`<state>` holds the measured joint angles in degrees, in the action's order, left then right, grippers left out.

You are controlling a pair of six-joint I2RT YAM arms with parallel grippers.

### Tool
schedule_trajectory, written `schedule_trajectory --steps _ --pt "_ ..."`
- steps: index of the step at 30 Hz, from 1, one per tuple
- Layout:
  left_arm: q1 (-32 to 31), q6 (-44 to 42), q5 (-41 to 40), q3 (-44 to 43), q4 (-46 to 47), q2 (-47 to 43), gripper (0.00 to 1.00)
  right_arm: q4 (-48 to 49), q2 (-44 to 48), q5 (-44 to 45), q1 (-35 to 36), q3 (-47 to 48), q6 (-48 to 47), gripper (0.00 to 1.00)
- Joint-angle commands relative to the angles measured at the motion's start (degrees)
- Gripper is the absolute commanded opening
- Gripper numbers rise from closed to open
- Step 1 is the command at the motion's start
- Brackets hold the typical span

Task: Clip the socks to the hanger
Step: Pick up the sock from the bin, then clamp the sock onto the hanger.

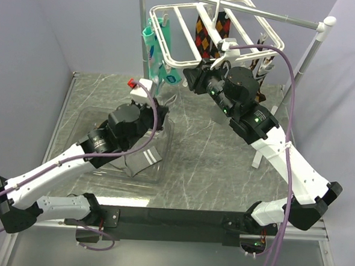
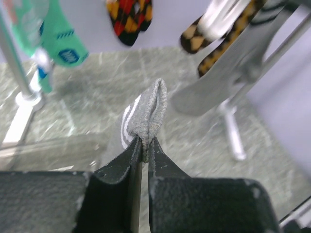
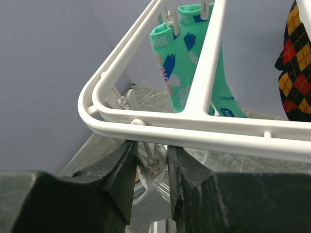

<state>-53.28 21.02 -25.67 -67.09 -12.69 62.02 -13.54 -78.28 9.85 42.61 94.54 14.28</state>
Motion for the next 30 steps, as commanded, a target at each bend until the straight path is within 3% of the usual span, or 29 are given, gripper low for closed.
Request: schedule_trajectory --steps 1,9,15,30 --pt "0.19 2.01 1.41 -5.41 3.2 2.75 0.01 2.82 -1.08 1.4 0.37 0.38 1.1 0.0" --pt "0.89 2.72 -0.87 -9.72 6.01 5.57 0.01 2.56 -2.22 5.53 0.37 1.87 3.12 0.0" --pt "0.98 4.3 -3.06 -8.15 9.26 5.92 0.01 -2.1 -4.68 11.76 0.46 6.09 6.28 0.0" --pt "0.81 6.93 -5.7 -9.29 13.73 8.47 0.01 -6.14 -8.64 17.48 1.07 11.71 9.27 0.0"
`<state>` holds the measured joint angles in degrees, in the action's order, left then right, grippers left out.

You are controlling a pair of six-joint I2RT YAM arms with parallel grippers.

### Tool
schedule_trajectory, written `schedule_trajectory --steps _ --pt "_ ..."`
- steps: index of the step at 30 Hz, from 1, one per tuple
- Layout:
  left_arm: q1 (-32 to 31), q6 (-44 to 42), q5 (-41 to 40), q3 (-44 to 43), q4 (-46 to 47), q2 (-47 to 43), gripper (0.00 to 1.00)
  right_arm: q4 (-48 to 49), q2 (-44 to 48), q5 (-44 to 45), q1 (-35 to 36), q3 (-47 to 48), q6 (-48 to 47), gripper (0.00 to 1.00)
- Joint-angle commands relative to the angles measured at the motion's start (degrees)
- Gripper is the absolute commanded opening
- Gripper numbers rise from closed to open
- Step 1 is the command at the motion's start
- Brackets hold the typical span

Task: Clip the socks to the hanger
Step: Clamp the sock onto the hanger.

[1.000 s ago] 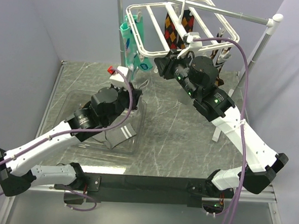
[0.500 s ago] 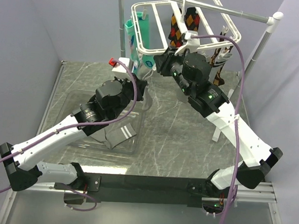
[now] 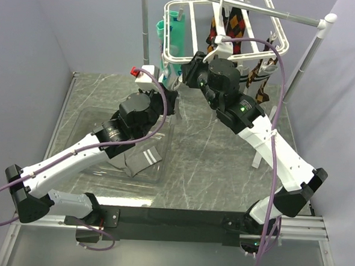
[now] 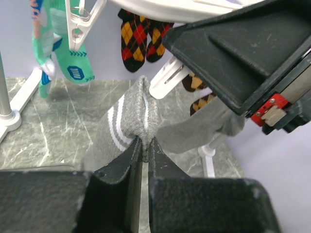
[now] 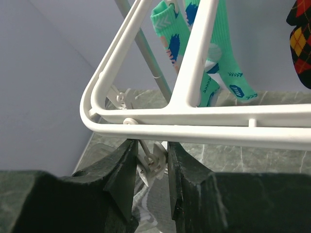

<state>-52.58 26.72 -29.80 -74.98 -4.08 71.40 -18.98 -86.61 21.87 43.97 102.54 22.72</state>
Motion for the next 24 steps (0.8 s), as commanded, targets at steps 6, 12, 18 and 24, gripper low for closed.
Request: schedule_trajectory --steps 6,12,18,24 --pt "0.11 0.53 -0.44 -1.84 5.48 -0.73 0.01 -0.79 -0.49 5.47 0.15 4.33 0.57 0.0" --pt "0.19 -0.26 1.15 -3.07 5.75 0.76 0.0 -1.67 -0.84 5.73 0.6 5.47 0.48 0.0" --pt "0.11 -0.35 1.5 -2.19 6.18 0.85 0.01 -2.02 -0.4 5.55 0.59 5.91 1.53 0.0" --pt "-0.07 -1.32 1.06 -1.22 8.46 0.15 0.01 -4.57 -1.1 5.03 0.59 7.84 3.9 0.0"
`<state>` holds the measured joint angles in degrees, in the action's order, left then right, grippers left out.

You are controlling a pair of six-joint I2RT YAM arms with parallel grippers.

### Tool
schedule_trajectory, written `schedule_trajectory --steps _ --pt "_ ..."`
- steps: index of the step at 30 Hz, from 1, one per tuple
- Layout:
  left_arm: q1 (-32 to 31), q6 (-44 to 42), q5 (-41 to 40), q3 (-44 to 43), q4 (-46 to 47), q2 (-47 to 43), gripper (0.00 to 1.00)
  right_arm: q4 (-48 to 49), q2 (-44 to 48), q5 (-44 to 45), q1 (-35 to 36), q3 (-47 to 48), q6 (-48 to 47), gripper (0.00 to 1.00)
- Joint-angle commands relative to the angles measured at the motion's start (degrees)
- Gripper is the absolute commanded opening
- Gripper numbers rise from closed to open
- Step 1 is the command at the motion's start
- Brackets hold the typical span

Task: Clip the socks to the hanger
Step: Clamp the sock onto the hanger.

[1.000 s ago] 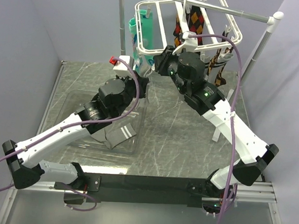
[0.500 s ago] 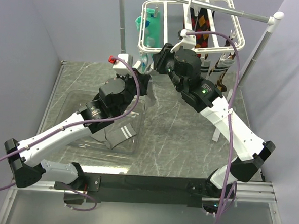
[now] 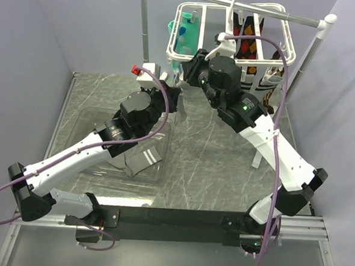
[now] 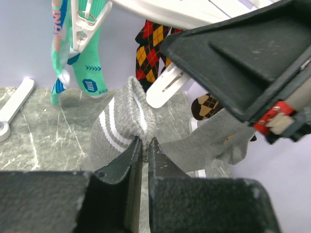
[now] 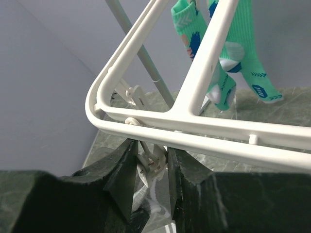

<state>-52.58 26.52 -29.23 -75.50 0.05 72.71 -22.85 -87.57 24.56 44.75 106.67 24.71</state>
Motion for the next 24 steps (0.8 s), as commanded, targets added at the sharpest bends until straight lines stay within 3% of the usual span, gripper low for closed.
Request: schedule_trajectory --steps 1,24 --pt "-0.24 -1.65 0.32 -0.7 4.43 -1.08 0.01 -1.23 -0.23 2.34 -0.19 4.07 2.27 0.0" --pt "-3.76 -1.65 -11.55 4.14 9.08 -2.66 0.0 -4.48 -1.9 4.8 -0.19 8.46 0.43 0.0"
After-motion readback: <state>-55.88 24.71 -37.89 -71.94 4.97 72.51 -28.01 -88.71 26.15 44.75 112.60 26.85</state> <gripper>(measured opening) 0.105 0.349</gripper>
